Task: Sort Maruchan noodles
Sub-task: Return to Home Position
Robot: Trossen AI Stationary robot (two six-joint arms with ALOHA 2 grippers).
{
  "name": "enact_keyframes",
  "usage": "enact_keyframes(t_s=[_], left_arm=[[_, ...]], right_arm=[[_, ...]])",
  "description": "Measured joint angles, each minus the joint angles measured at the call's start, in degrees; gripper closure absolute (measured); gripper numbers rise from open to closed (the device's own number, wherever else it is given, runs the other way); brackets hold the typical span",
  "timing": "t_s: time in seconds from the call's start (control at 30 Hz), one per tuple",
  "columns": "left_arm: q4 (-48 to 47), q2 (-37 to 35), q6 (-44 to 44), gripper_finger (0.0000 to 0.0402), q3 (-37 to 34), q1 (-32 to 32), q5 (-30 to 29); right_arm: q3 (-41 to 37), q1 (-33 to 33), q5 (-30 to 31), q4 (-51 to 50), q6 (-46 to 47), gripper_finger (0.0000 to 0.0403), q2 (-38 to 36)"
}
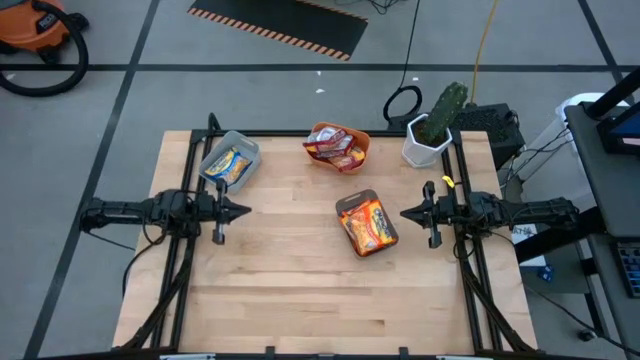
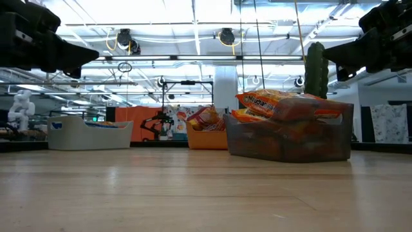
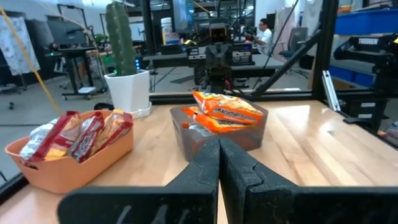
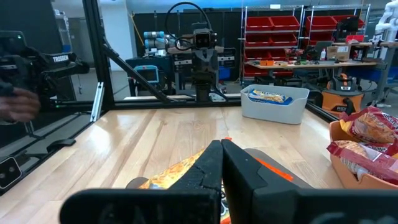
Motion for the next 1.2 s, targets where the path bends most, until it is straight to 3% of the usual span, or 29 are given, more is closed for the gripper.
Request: enact_keyframes(t_s=[1.2], left_arm=[[2.80,-0.01,2.14,0.0398,-0.04,0.26,-0.07]], right_arm=[[0.00,0.00,-0.02,0.00,0.00,0.0403,0.00]])
